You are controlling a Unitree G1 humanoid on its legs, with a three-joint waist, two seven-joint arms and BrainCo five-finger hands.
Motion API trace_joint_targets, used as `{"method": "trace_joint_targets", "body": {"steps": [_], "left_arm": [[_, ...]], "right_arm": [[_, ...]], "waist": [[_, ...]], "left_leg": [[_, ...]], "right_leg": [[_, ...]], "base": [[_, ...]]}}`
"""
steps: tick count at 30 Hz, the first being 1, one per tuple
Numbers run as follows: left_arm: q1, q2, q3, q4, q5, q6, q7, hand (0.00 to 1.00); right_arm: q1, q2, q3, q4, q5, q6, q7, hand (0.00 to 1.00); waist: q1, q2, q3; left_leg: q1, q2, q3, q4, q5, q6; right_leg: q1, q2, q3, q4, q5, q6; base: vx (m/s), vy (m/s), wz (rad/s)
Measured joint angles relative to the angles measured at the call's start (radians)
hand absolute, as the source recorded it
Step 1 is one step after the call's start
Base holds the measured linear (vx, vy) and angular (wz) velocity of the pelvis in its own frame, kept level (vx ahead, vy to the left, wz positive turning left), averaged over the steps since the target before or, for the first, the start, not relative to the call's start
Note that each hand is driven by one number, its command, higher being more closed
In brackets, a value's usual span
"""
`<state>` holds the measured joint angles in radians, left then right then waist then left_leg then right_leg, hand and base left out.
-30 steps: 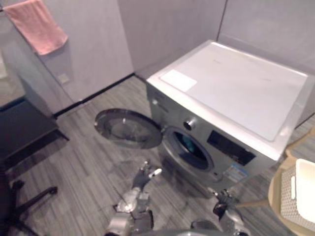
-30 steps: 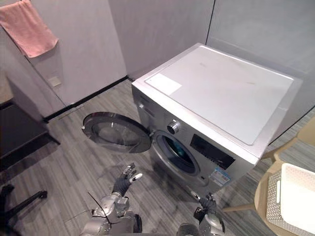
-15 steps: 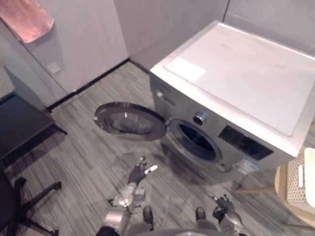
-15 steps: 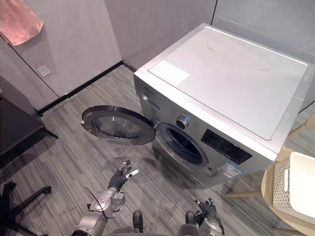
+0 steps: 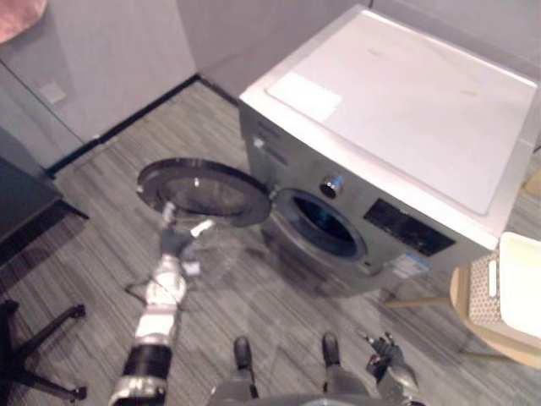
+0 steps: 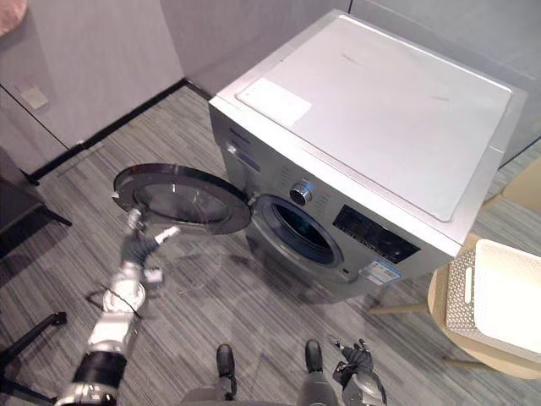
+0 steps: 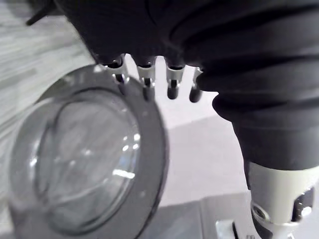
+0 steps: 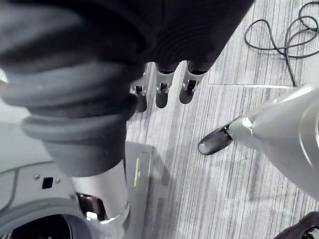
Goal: Pick up the laundry basket with both hands and put the clothes into the washing machine.
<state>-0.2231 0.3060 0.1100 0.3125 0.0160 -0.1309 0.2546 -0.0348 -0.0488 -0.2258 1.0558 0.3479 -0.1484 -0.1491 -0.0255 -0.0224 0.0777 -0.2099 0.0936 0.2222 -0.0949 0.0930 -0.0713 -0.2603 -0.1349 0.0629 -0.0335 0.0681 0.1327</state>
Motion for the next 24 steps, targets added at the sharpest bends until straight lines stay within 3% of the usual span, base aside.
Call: {"method": "trace_joint_targets", "body": {"steps": [6,11,15,19,21,24], "left_arm": [[-0.382,0.157,0.059,0.252,0.035,0.039,0.079,0.0],[-0.638,0.206,0.048,0.448,0.035,0.075,0.118,0.0],[-0.842,0.264,-0.007,0.603,0.04,0.108,0.116,0.0],[-1.029,0.299,-0.085,0.71,0.112,0.139,0.106,0.0],[-1.119,0.306,-0.113,0.761,0.159,0.169,0.067,0.0],[-1.186,0.306,-0.121,0.77,0.238,0.187,0.026,0.0]], "right_arm": [[-0.016,-0.013,-0.014,-0.014,-0.033,0.001,0.031,0.0],[-0.043,-0.015,-0.012,-0.023,-0.04,0.0,0.058,0.0],[-0.072,-0.009,0.001,-0.046,-0.034,-0.001,0.072,0.0],[-0.076,-0.001,0.042,-0.085,-0.008,-0.004,0.101,0.0],[-0.075,0.009,0.07,-0.101,0.014,-0.004,0.122,0.0],[-0.074,0.015,0.089,-0.131,0.038,-0.001,0.148,0.0]], "waist": [[-0.017,-0.039,0.064],[-0.021,-0.06,0.117],[-0.02,-0.085,0.168],[-0.018,-0.117,0.196],[-0.018,-0.142,0.212],[-0.014,-0.153,0.219]], "left_leg": [[-0.048,0.036,0.013,0.001,0.018,-0.021],[-0.089,0.051,0.013,0.001,0.029,-0.028],[-0.132,0.066,0.002,0.001,0.045,-0.031],[-0.179,0.082,-0.002,0.001,0.059,-0.036],[-0.188,0.087,-0.003,0.001,0.059,-0.037],[-0.221,0.11,-0.003,0.001,0.066,-0.047]], "right_leg": [[-0.057,0.037,0.024,-0.005,0.026,-0.011],[-0.096,0.052,0.026,-0.006,0.042,-0.02],[-0.133,0.067,0.024,-0.013,0.066,-0.024],[-0.167,0.082,0.025,-0.044,0.117,-0.027],[-0.171,0.085,0.027,-0.058,0.125,-0.03],[-0.203,0.099,0.029,-0.059,0.151,-0.029]], "base": [[0.01,-0.059,-0.14],[0.0,-0.029,-0.04],[-0.04,-0.03,-0.01],[-0.07,-0.021,-0.05],[-0.07,-0.013,-0.04],[-0.06,-0.014,-0.09]]}}
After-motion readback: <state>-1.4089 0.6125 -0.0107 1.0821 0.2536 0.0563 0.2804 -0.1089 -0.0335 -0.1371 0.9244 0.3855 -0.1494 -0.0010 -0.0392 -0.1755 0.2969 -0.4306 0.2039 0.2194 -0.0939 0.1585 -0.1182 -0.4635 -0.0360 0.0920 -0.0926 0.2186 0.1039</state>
